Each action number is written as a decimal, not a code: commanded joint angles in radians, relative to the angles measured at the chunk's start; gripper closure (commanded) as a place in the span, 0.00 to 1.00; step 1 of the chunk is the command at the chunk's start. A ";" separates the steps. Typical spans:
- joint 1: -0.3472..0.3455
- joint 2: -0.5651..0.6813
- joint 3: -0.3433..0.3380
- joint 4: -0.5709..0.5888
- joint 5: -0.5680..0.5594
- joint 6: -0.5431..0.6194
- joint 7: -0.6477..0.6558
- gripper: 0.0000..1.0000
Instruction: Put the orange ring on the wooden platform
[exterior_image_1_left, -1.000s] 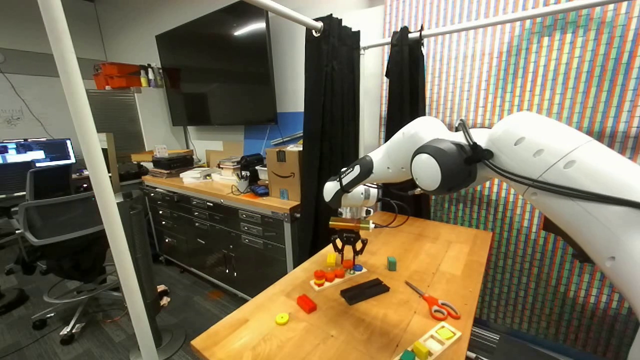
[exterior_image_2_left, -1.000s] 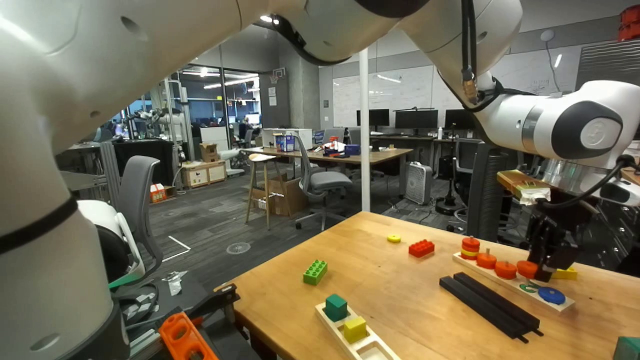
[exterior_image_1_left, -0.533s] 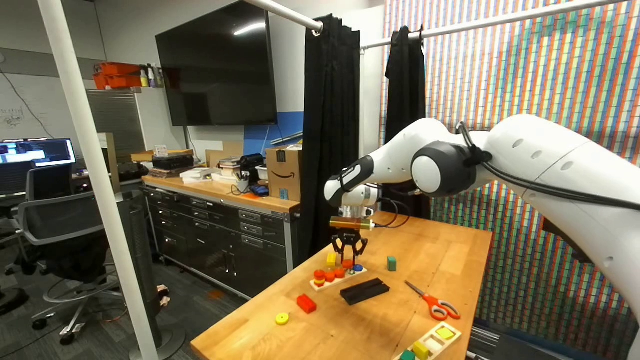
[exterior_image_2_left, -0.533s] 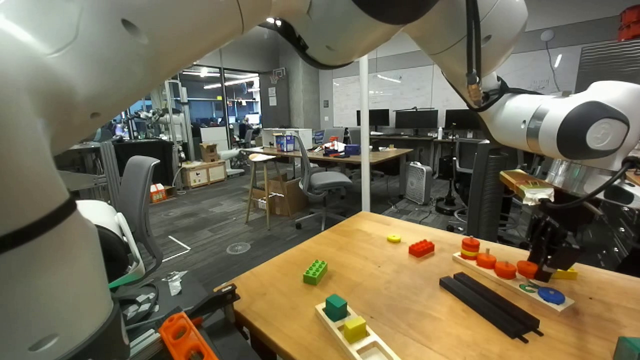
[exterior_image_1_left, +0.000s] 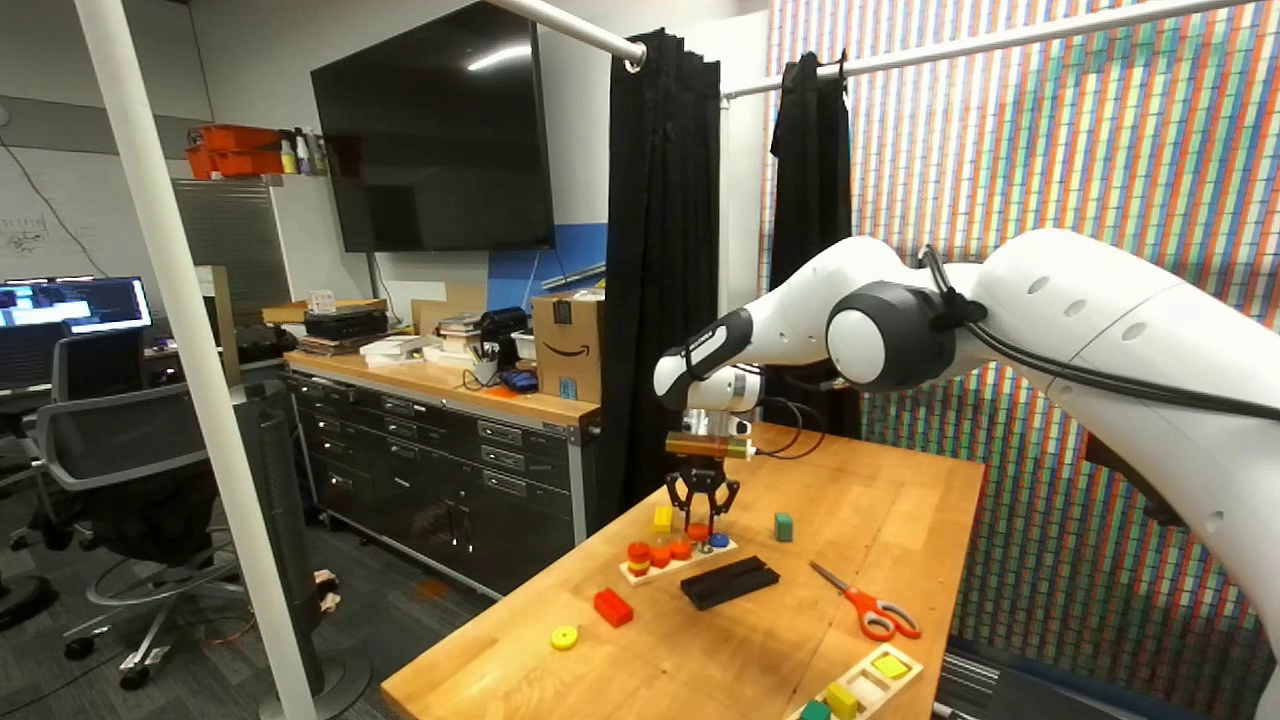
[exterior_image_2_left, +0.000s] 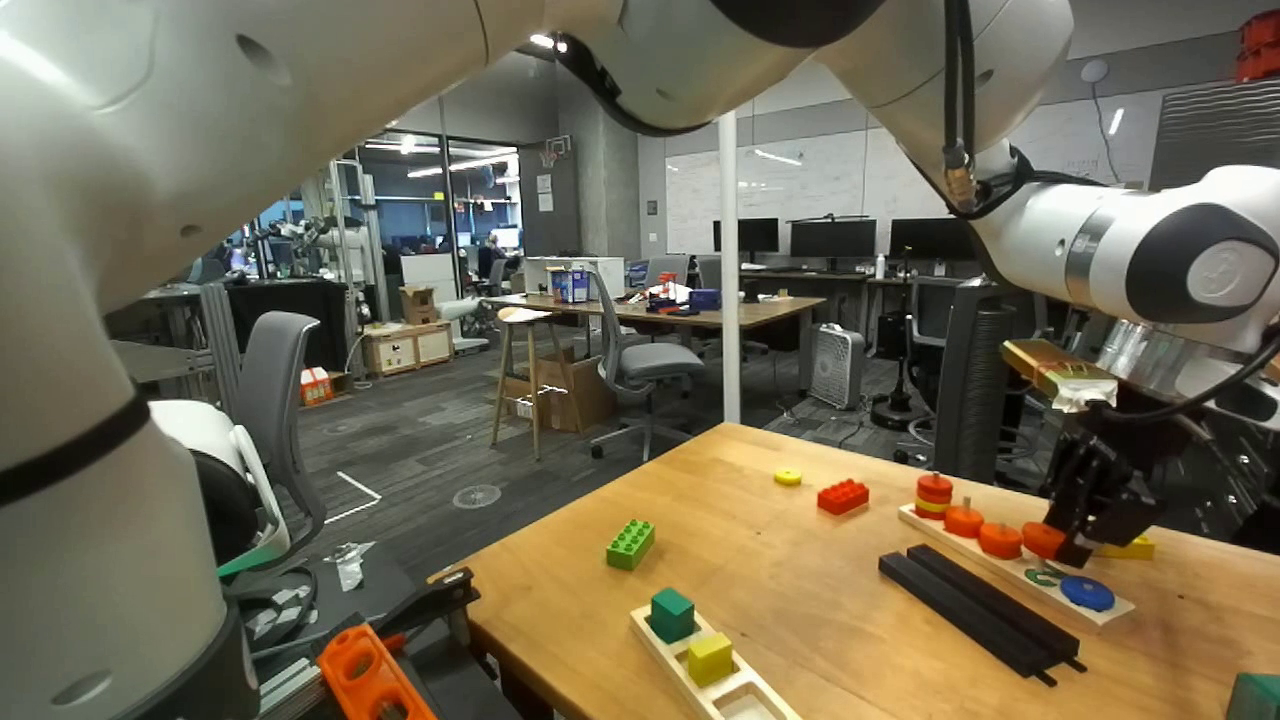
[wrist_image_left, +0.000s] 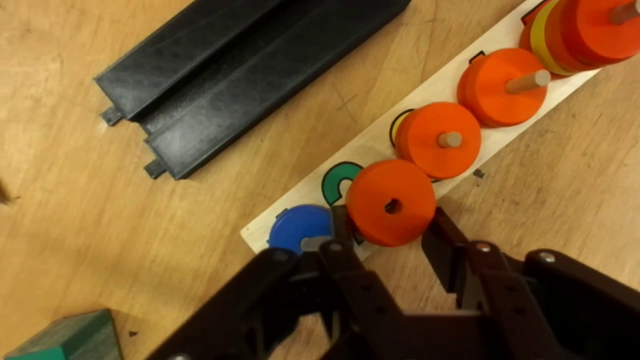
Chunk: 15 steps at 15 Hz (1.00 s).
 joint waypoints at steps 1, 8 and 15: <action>-0.012 0.010 0.012 0.023 0.027 -0.035 -0.027 0.77; -0.009 -0.013 0.017 -0.002 0.031 -0.027 -0.057 0.77; -0.011 -0.033 0.027 -0.028 0.026 -0.014 -0.073 0.77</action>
